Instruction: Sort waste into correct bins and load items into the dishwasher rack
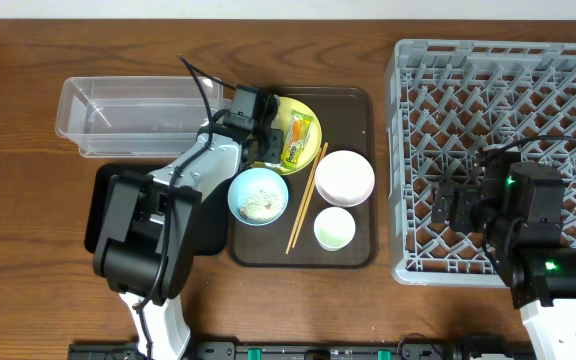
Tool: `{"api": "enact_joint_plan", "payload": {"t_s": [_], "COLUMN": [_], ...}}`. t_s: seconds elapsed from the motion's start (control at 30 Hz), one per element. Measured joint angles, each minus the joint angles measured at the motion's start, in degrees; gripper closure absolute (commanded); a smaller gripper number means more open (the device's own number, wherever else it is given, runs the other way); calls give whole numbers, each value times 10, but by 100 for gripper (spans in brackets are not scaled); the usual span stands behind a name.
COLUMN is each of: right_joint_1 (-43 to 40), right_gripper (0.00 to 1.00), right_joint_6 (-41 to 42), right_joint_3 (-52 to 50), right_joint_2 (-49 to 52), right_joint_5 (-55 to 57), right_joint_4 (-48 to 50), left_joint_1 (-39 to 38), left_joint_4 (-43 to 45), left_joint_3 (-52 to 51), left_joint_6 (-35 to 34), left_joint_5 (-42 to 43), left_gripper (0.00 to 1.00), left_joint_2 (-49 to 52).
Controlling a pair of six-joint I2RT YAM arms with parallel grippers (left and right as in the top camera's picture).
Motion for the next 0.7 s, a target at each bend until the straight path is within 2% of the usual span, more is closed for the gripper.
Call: {"api": "enact_joint_plan", "payload": {"t_s": [0.17,0.5,0.7], "right_joint_1": [0,0,0], "right_gripper": [1,1,1], "right_joint_6": [0,0,0], "right_joint_3": [0,0,0], "right_joint_2": [0,0,0], "right_joint_5": [0,0,0], "right_joint_4": [0,0,0], "left_joint_1": [-7,-5,17], "left_joint_4": [-9,-14,-14], "left_joint_3": [0,0,0], "left_joint_6": [5,3,3], "left_joint_5": [0,-6,-24], "left_gripper": [94,94,94], "left_joint_2": [0,-9,-110]}}
